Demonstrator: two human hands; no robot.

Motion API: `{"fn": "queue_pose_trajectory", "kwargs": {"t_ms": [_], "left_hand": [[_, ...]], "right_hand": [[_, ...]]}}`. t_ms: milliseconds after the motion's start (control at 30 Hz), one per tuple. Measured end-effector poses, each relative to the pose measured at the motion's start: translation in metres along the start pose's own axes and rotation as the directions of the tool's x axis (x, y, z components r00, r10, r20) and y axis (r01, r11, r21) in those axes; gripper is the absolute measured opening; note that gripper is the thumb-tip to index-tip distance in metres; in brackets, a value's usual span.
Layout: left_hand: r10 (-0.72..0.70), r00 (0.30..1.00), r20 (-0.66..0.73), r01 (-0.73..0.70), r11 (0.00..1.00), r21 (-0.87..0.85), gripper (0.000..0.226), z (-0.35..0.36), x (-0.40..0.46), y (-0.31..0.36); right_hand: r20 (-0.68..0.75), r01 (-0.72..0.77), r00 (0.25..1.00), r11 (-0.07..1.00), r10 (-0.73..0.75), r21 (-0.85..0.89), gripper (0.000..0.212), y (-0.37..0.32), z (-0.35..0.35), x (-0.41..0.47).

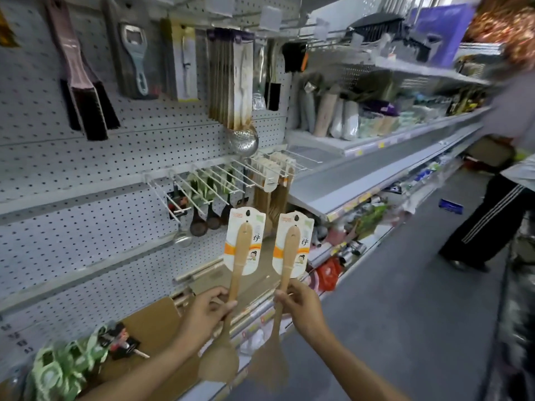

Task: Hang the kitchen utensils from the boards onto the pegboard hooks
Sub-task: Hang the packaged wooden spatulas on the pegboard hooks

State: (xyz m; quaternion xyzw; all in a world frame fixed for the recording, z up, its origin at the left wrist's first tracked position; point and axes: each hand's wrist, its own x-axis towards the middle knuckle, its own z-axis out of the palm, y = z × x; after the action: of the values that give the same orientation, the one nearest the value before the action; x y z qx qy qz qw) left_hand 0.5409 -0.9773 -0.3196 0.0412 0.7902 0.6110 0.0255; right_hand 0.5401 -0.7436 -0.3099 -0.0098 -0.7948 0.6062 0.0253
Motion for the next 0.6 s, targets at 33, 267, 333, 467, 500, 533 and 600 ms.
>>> {"fn": "queue_pose_trajectory", "kwargs": {"t_ms": [33,267,333,467,500,533,600], "left_hand": [[0.011,1.000,0.012,-0.011,1.000,0.001,0.022,0.007,0.011,0.002],[0.041,0.996,0.083,-0.040,0.999,-0.008,0.023,0.055,0.101,0.009],[0.040,0.995,0.093,-0.039,0.999,-0.015,0.020,0.068,0.131,0.010],[0.046,0.990,0.135,-0.040,0.998,-0.050,0.014,0.095,0.184,0.015],[0.053,0.988,0.146,-0.044,0.997,-0.059,0.016,0.101,0.196,0.018],[0.064,0.986,0.155,-0.056,0.997,-0.054,0.017,0.106,0.207,0.021],[0.092,0.981,0.169,-0.087,0.996,-0.036,0.018,0.117,0.228,0.027]], "right_hand": [[-0.007,-0.002,1.000,1.000,0.002,-0.002,0.009,0.003,-0.007,0.008],[-0.061,-0.009,0.998,0.999,0.006,-0.040,0.006,0.019,-0.055,0.080],[-0.078,-0.018,0.997,0.998,0.013,-0.062,0.007,0.024,-0.069,0.105],[-0.081,-0.012,0.997,0.996,0.005,-0.086,0.009,0.029,-0.096,0.150],[-0.086,-0.015,0.996,0.996,0.008,-0.090,0.009,0.029,-0.103,0.160],[-0.091,-0.019,0.996,0.996,0.011,-0.092,0.008,0.029,-0.110,0.169],[-0.099,-0.017,0.995,0.995,0.007,-0.100,0.011,0.026,-0.122,0.186]]}}
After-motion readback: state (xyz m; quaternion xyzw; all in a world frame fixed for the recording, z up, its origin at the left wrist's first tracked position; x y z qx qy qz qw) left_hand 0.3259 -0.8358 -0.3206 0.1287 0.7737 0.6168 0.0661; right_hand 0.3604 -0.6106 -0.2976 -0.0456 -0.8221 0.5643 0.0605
